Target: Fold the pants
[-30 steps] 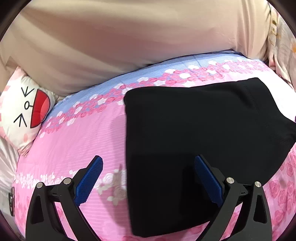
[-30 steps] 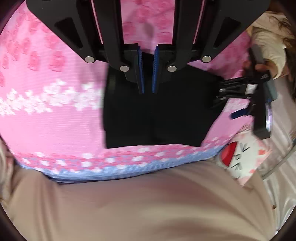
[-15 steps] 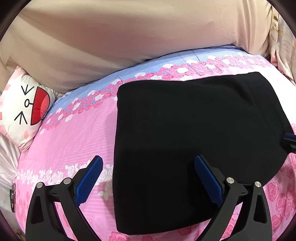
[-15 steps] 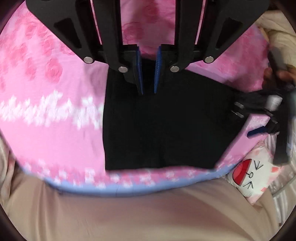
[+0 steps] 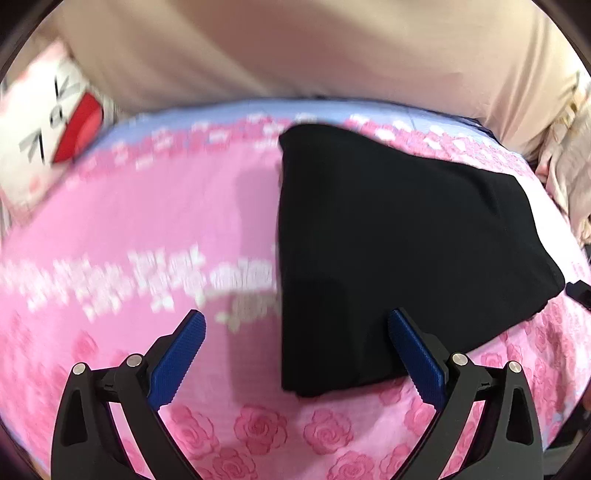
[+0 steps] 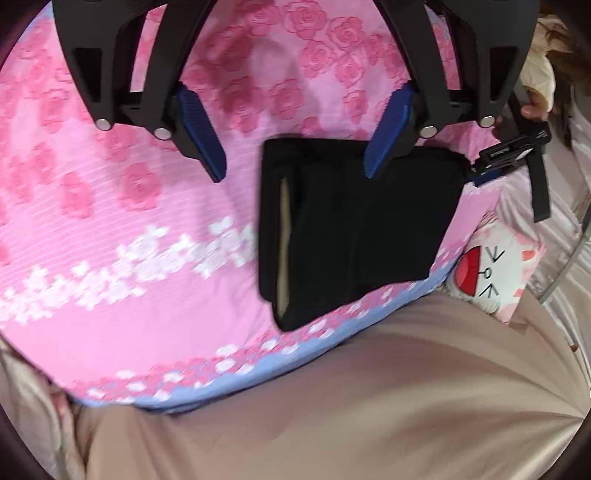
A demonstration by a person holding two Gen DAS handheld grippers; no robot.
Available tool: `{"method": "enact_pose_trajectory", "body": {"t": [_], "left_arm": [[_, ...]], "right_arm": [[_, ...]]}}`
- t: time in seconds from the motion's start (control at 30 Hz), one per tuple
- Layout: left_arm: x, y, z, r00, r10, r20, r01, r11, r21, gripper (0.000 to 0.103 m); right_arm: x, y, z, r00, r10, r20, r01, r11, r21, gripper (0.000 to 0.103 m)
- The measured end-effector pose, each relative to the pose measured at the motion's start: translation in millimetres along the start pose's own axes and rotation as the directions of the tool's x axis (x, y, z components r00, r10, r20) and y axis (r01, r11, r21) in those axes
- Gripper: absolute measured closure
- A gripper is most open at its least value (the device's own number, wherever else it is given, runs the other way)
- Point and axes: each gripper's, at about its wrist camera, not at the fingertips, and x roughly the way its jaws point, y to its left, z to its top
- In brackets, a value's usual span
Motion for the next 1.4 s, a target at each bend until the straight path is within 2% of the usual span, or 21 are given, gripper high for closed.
{"method": "enact_pose_trajectory", "body": {"t": [0.1,0.2,0.23,0.27,0.3,0.33,0.4,0.5,0.57,0.67,0.7,0.77,0.8,0.9,1.0,1.13,1.17,1.23,1.3,1.37,1.4], "left_arm": [[12.2,6.1,-7.2,0.999,-0.037,-0.02,0.036,0.998,-0.051,0.005],[24.5,13.3,-7.3,0.995,-0.102,-0.022,0.098,0.987,-0.124,0.005],[24.1,12.2,-7.3,0.994,-0.105,-0.007,0.103,0.988,-0.118,0.005],[25.6,8.5,-6.0,0.993,-0.118,-0.009,0.117,0.989,-0.092,0.007],[25.0,5.0,-4.8,0.992,-0.127,-0.01,0.126,0.99,-0.07,0.014],[22.8,3.2,-3.7,0.989,-0.151,-0.013,0.15,0.987,-0.062,0.028],[17.1,-1.2,-1.8,0.983,-0.18,-0.025,0.179,0.983,-0.047,0.034],[22.7,-0.9,-1.5,0.994,-0.107,-0.028,0.105,0.992,-0.07,0.005],[28.7,2.6,-2.5,0.992,-0.124,-0.027,0.121,0.987,-0.105,0.005],[30.3,-3.8,-0.3,0.99,-0.137,-0.022,0.134,0.986,-0.097,0.005],[31.1,-7.4,0.7,0.989,-0.145,-0.025,0.142,0.986,-0.091,0.007],[28.9,-14.3,2.3,0.979,-0.2,-0.03,0.198,0.978,-0.069,0.039],[23.5,-18.5,2.8,0.978,-0.206,-0.035,0.204,0.977,-0.052,0.046],[10.4,-19.6,0.6,0.979,-0.197,-0.048,0.196,0.98,-0.012,0.067],[-5.0,-7.5,-10.7,0.952,-0.29,-0.096,0.287,0.957,-0.048,0.073],[-28.0,-6.9,-41.4,0.918,-0.366,-0.153,0.361,0.931,-0.058,0.072],[-31.0,-11.8,-49.6,0.92,-0.357,-0.162,0.354,0.934,-0.047,0.068],[-34.1,-16.4,-54.6,0.94,-0.309,-0.147,0.309,0.951,-0.02,0.047],[-38.1,-18.3,-46.9,0.961,-0.26,-0.095,0.26,0.966,-0.016,0.033],[-40.8,-16.9,-35.7,0.97,-0.237,-0.046,0.236,0.971,-0.025,0.025],[-40.4,-16.2,-30.5,0.973,-0.229,-0.021,0.229,0.973,-0.031,0.021]], "right_arm": [[28.3,5.5,-0.3,0.998,0.032,-0.046,-0.031,0.999,0.01,0.04],[41.3,8.2,0.6,0.999,0.018,-0.049,-0.018,1.0,0.006,0.04],[40.1,8.5,2.4,0.999,0.014,-0.045,-0.013,1.0,0.008,0.044],[38.2,7.5,3.9,0.999,0.01,-0.044,-0.01,1.0,0.011,0.057],[37.0,6.0,3.5,0.999,0.02,-0.048,-0.019,1.0,0.014,0.064],[35.4,4.6,3.6,0.998,0.025,-0.052,-0.024,1.0,0.014,0.064],[29.5,0.8,3.4,0.998,0.028,-0.054,-0.026,0.999,0.038,0.063],[32.6,-5.3,1.7,0.998,-0.004,-0.07,0.009,0.997,0.073,0.036],[42.7,-7.8,-0.5,0.995,0.025,-0.1,-0.015,0.995,0.102,0.036],[51.9,-5.7,-0.6,0.995,0.058,-0.081,-0.049,0.992,0.117,0.036],[54.1,-4.0,-0.2,0.994,0.072,-0.082,-0.061,0.991,0.119,0.046],[51.8,-3.4,-0.3,0.99,0.111,-0.082,-0.1,0.986,0.135,0.063],[47.3,-3.0,0.1,0.99,0.121,-0.077,-0.11,0.985,0.136,0.068],[22.2,0.3,-0.5,0.983,0.178,-0.051,-0.169,0.976,0.14,0.072],[-1.0,8.4,-10.9,0.983,0.167,-0.072,-0.16,0.982,0.103,0.072],[-21.1,3.3,-40.5,0.981,0.137,-0.135,-0.125,0.988,0.096,0.071],[-19.8,0.2,-47.1,0.982,0.108,-0.154,-0.095,0.991,0.089,0.065],[-15.7,-10.2,-57.4,0.983,0.073,-0.167,-0.057,0.993,0.099,0.044],[-16.2,-16.3,-53.3,0.986,0.097,-0.134,-0.079,0.988,0.136,0.037],[-14.5,-17.8,-43.8,0.988,0.118,-0.1,-0.103,0.985,0.14,0.031],[-9.8,-18.8,-37.0,0.988,0.125,-0.09,-0.112,0.984,0.136,0.022]]}}
